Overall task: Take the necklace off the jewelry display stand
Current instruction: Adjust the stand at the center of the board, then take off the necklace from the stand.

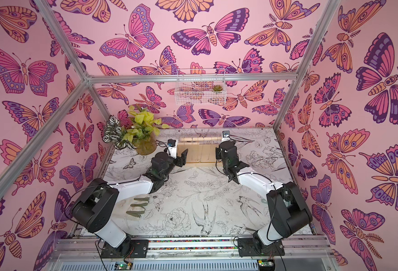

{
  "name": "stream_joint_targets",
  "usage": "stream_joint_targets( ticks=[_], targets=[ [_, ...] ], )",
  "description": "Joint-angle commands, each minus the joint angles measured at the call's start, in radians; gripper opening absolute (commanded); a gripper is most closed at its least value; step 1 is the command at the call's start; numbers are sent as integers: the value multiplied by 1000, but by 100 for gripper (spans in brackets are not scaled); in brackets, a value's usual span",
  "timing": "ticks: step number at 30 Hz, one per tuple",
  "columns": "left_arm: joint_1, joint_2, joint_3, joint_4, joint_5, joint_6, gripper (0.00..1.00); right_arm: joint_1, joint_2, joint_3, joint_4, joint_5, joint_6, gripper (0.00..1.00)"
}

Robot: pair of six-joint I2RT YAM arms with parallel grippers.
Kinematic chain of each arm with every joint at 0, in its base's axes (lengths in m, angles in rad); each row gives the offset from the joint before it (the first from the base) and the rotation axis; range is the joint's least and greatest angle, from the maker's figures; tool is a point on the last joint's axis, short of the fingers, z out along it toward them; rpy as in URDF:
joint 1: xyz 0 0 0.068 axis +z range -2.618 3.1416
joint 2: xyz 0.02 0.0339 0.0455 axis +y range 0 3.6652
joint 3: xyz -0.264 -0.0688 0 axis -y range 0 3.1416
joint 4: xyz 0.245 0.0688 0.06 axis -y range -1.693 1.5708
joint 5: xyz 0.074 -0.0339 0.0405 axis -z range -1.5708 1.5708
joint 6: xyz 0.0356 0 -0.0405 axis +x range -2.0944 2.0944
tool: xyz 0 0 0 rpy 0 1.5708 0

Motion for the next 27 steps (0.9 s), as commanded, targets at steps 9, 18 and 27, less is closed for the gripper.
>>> stream_joint_targets(
  ticks=[9, 18, 27],
  targets=[
    [-32, 32, 69, 67, -52, 40, 69, -2, -6, -13, 30, 10, 3, 25],
    [-47, 50, 129, 26, -102, 105, 64, -5, 1, -12, 37, 5, 6, 25],
    [-53, 45, 158, -14, -152, 172, 48, -12, -1, -15, 38, 3, 7, 25]
  ],
)
